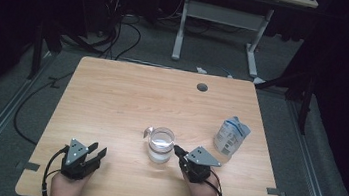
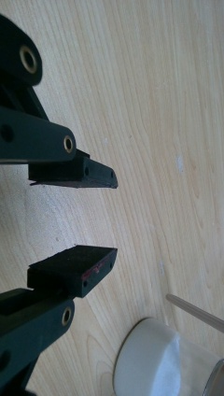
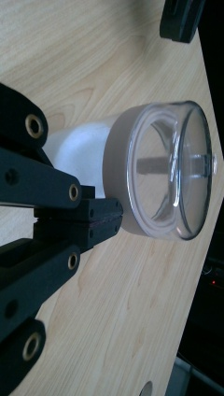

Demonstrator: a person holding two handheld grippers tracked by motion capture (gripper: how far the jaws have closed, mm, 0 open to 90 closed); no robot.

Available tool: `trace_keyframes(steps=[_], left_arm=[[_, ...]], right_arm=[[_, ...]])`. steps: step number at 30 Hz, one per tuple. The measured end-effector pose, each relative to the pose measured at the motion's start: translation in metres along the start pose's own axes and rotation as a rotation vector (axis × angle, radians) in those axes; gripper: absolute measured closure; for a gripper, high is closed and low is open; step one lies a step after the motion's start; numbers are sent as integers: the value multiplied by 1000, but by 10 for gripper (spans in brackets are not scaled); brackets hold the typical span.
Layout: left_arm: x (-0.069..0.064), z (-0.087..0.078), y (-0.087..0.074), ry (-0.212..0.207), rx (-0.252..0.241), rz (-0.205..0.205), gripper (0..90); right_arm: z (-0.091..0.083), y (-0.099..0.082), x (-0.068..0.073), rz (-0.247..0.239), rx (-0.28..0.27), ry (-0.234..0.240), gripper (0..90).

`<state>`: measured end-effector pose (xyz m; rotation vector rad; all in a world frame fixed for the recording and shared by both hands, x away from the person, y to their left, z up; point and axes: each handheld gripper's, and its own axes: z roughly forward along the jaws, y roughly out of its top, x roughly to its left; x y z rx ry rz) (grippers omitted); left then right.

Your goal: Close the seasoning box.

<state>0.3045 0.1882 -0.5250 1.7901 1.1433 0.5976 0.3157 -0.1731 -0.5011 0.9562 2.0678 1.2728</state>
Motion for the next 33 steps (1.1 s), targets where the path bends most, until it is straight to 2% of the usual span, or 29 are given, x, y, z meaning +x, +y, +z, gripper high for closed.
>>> trace_keyframes(steps=[10,14,17,20,27,33], left_arm=[[5,-1,-1,-1,1,-11,627],[7,-2,-1,2,-2,-19,633],[7,-2,-2,2,-4,-25,636],[9,-2,-3,1,-2,-31,637],[11,-3,-2,5,0,-30,643],[10,-3,-3,4,3,-28,645]], right_arm=[[6,0,27,-45,16,69,899],[5,2,17,-24,12,32,899],[12,3,6,-2,16,-1,899],[20,3,2,6,24,-10,899],[16,3,9,-10,16,3,899],[13,4,22,-29,4,37,899]])
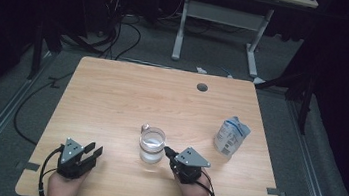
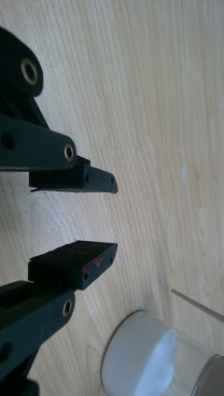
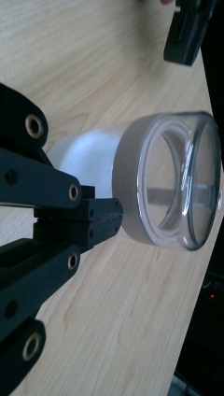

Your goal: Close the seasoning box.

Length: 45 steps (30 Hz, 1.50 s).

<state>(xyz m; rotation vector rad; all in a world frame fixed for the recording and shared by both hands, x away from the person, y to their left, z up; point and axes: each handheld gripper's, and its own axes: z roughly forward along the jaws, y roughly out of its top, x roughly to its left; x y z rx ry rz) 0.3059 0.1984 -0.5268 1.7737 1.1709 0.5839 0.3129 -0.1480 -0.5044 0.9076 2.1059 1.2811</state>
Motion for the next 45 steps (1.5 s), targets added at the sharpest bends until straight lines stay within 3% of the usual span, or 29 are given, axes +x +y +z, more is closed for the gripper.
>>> trace_keyframes(steps=[8,20,28,36,45], left_arm=[[0,0,0,-2,0,-3,650],[2,0,-1,-8,1,-11,652],[3,-1,-1,-9,-1,-12,653],[4,-1,-2,-6,0,-7,648],[3,-1,-2,-10,9,8,588]], right_arm=[[8,5,20,-20,-7,57,899],[30,13,34,-7,-21,94,899],[40,20,47,-30,-16,113,898],[19,7,21,-22,7,50,854],[-25,-30,-40,41,45,-99,554]])
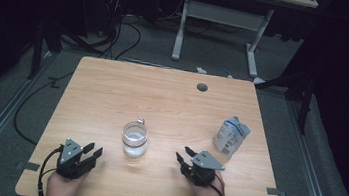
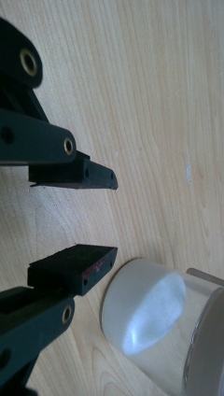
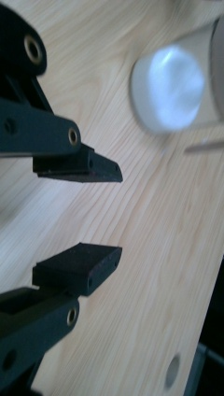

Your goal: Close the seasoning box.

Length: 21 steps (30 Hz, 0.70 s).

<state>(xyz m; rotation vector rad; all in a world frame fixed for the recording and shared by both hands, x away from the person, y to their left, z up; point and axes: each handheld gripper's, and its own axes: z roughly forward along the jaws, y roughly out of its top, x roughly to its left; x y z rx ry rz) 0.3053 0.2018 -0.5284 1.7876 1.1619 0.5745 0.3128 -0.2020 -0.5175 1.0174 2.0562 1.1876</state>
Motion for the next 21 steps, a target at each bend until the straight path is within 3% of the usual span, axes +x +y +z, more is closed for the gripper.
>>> trace_keyframes(steps=[3,5,6,7,8,15,21], left_arm=[[-8,-12,5,-14,-43,17,549],[-16,-16,4,6,-52,90,544],[-16,-12,1,16,-31,96,542],[-13,-7,-1,3,13,67,536],[-11,-5,-2,-5,23,50,526],[-9,-6,-1,-1,10,43,499],[-7,-5,-1,-1,11,37,496]], right_arm=[[-22,-12,-24,16,6,-35,519],[-37,-20,-37,42,5,-67,509],[-42,-23,-42,67,2,-77,508],[-46,-25,-46,91,0,-74,506],[-47,-25,-48,108,-4,-73,502],[-44,-22,-44,80,-8,-75,489],[-43,-22,-42,85,-3,-76,488]])
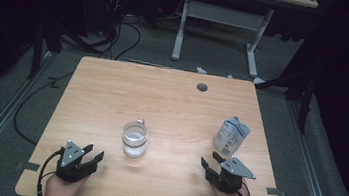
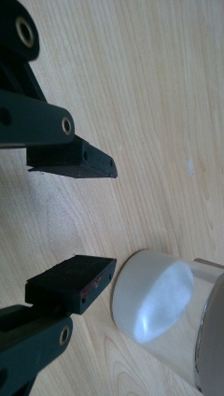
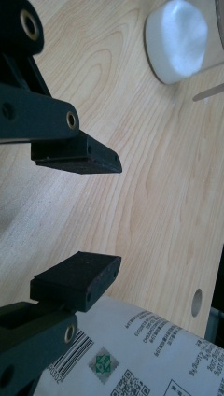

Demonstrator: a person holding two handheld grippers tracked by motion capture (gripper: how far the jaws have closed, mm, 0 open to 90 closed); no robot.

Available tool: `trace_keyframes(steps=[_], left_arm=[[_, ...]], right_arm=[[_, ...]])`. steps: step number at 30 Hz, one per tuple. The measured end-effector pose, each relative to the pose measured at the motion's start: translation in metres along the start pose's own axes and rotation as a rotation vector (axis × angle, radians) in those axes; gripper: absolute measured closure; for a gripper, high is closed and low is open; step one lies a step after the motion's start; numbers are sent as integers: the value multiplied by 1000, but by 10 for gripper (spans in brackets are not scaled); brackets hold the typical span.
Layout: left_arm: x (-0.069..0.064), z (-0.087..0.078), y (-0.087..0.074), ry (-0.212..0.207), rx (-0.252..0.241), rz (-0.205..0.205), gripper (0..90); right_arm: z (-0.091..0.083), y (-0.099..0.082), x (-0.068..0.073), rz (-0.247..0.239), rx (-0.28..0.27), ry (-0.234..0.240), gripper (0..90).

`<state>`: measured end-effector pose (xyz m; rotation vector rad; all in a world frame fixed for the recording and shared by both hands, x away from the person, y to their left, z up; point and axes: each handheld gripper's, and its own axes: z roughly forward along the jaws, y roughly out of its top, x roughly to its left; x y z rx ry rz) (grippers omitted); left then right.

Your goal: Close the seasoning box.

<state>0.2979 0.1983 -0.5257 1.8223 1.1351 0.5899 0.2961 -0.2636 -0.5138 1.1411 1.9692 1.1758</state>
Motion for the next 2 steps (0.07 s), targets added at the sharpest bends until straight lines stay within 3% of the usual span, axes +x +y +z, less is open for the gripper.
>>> trace_keyframes(steps=[2], left_arm=[[0,0,1,-1,7,8,492]], right_arm=[[0,0,1,1,1,1,487]])
